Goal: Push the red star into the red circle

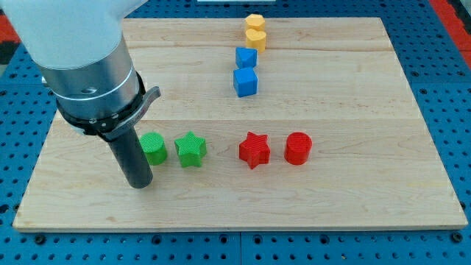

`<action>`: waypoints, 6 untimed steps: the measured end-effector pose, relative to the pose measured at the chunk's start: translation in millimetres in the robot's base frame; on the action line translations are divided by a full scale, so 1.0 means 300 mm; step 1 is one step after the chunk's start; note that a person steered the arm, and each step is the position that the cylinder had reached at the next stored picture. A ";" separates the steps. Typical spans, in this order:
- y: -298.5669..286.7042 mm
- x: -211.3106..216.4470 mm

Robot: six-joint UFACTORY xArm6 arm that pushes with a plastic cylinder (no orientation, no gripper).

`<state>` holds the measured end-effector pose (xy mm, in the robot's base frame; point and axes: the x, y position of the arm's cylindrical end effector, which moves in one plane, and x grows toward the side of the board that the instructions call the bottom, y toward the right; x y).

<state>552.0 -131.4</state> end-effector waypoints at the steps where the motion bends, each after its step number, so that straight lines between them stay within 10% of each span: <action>1: 0.078 0.039; 4: 0.461 -0.068; 6: 0.356 -0.113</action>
